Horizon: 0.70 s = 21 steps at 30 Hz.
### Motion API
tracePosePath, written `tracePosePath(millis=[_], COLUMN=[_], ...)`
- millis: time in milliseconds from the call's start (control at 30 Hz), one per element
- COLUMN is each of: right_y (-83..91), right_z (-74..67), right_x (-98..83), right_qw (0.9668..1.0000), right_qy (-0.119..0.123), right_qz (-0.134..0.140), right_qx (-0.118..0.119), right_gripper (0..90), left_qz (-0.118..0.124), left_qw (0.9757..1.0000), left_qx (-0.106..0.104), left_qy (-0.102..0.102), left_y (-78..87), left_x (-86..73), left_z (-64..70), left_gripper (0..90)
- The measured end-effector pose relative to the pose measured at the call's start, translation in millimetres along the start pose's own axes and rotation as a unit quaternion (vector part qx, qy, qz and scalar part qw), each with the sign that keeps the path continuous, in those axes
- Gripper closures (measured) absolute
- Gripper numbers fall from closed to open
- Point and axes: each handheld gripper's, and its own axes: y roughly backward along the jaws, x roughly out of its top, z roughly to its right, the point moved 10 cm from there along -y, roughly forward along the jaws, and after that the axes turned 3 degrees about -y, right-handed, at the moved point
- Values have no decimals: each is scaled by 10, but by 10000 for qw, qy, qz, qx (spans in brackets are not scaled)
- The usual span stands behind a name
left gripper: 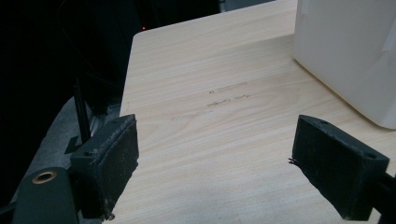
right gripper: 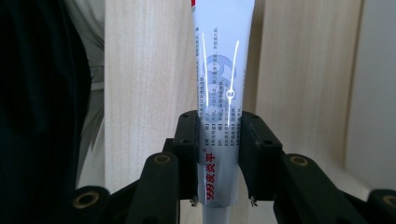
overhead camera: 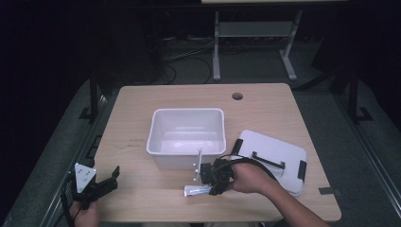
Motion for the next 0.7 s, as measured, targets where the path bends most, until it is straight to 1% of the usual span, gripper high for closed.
tracePosePath(millis=[67,200,333,433,700], right_y=[46,126,234,307,509], right_z=[-3,-11,-15,-25,-19], right_x=[12,56,91,111,174], right_qw=[10000,9999,9998,9998,9996], right_qy=[49,105,148,132,187], right_qz=[-59,-18,-44,-37,-32], right_qx=[-48,-70,-122,-136,-212], right_gripper=[695,694,694,694,694], left_qz=[7,5,15,16,24], left_qw=[10000,10000,10000,10000,10000], left_qx=[1,4,7,21,14], left_qy=[2,-3,12,20,8], left_y=[2,3,2,2,-1], left_x=[1,1,2,2,4], left_z=[-4,-7,-6,-9,-3], left_gripper=[141,141,140,141,141])
